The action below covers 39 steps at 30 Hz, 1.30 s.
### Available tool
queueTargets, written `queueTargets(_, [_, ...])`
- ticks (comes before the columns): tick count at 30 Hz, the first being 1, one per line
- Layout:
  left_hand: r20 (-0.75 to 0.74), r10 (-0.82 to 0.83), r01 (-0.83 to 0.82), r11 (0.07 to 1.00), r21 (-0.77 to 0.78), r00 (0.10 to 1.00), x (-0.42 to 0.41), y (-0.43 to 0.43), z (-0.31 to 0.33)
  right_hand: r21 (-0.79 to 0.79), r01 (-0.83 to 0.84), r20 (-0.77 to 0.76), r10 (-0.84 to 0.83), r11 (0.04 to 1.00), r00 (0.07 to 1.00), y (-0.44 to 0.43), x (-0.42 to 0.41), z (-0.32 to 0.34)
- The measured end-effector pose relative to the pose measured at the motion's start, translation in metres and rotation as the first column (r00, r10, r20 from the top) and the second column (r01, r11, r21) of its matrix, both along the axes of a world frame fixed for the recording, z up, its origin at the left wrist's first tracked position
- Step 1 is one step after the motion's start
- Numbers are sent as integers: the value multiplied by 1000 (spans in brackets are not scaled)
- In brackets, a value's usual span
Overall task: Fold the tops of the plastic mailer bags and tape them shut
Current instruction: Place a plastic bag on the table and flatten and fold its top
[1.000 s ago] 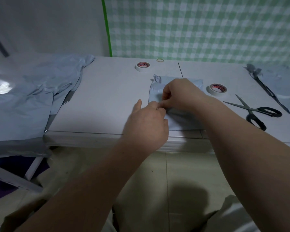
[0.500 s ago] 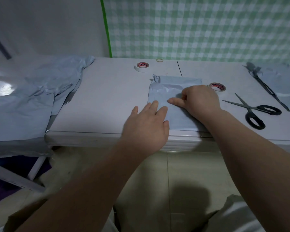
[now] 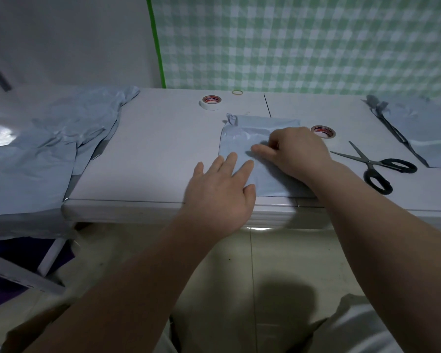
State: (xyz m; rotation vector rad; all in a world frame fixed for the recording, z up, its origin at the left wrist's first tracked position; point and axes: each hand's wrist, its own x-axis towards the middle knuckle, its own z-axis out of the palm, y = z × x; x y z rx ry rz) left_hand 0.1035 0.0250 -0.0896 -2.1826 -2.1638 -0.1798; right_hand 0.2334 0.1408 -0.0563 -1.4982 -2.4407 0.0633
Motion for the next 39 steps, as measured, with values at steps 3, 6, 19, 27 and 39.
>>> queueTargets(3, [-11, 1, -1, 1000, 2, 1000, 1, 0, 0, -55, -56, 56, 59, 997, 997, 0, -12, 7])
queueTargets(6, [2, 0, 0, 1000, 4, 1000, 1, 1, -1, -146, -111, 4, 113, 983, 994, 1, -21, 9])
queueTargets(19, [20, -11, 11, 1000, -19, 1000, 0, 1, 0, -128, -27, -26, 24, 991, 999, 0, -17, -4])
queueTargets(27, [66, 10, -4, 996, -84, 998, 0, 2, 4, 408, 187, 57, -229, 894, 972, -24, 7, -17])
queueTargets(39, [54, 53, -44, 987, -156, 997, 2, 4, 7, 297, -116, -92, 149, 948, 984, -119, 23, -56])
